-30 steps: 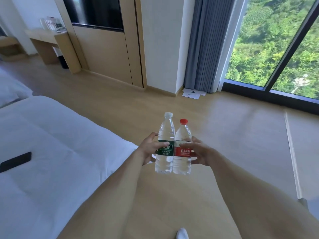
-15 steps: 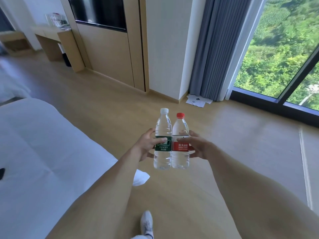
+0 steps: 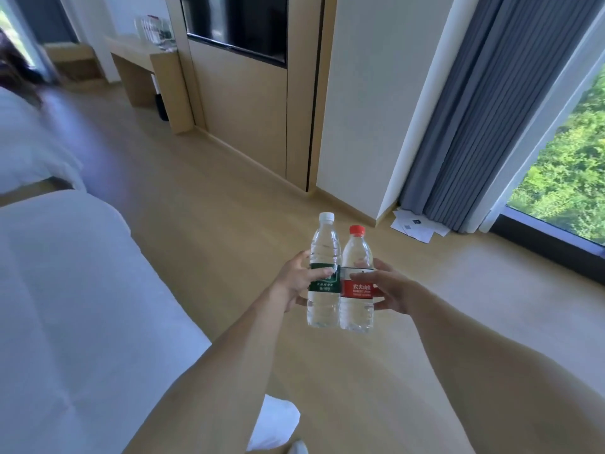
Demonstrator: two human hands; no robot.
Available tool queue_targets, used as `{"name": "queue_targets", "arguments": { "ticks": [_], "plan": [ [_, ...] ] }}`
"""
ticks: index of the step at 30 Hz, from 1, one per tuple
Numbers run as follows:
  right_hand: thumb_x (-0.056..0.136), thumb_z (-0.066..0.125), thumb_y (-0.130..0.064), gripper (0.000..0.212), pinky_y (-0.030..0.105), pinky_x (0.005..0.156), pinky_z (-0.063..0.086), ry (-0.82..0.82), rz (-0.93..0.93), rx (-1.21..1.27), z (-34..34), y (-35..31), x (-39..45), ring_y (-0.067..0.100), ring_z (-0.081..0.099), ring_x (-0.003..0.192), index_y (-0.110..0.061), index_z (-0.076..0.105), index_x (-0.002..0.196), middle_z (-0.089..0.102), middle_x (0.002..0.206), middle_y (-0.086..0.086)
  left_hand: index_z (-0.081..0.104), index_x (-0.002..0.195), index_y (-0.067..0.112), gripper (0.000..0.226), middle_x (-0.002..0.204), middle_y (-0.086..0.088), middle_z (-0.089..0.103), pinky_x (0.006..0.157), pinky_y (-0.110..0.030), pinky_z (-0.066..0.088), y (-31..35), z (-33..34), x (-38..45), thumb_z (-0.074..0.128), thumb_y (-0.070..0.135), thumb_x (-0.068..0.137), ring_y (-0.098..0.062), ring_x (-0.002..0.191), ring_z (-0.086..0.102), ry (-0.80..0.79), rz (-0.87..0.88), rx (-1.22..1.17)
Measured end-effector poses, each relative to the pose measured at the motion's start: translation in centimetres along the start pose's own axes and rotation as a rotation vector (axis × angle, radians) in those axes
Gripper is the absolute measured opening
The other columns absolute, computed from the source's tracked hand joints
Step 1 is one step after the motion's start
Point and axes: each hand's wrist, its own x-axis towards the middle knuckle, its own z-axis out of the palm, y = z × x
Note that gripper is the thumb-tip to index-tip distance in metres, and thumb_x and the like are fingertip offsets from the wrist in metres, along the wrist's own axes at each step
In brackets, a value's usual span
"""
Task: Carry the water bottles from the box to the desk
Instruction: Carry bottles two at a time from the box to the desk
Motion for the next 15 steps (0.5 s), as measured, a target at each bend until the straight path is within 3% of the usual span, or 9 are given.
{"name": "queue_targets", "arguments": {
  "ticks": [9, 15],
  "plan": [
    [0.085, 0.076, -0.015, 0.052, 0.054, 0.096, 0.052, -0.126, -0.039, -0.056, 4.8, -10.7, 12.8, 0.032, 0.066, 0.112, -0.023, 0.055, 0.131, 0.068, 0.121, 0.012, 0.064, 0.116, 0.030, 0.042, 0.102, 0.001, 0.077, 0.066, -0.048, 0.063, 5.4, -9.3, 9.9, 0.084, 0.023, 0.081, -0.018, 0.081, 0.077, 0.152, 0.001, -0.081],
    [0.084, 0.076, -0.015, 0.050, 0.052, 0.093, 0.054, -0.245, -0.057, -0.124, 8.1, -16.4, 21.5, 0.030, 0.067, 0.109, -0.023, 0.057, 0.129, 0.069, 0.119, 0.012, 0.061, 0.120, 0.029, 0.044, 0.091, 0.004, 0.078, 0.060, -0.043, 0.062, 8.2, -15.0, 15.1, 0.082, 0.022, 0.083, -0.016, 0.075, 0.076, 0.274, -0.002, -0.110]
  ]
}}
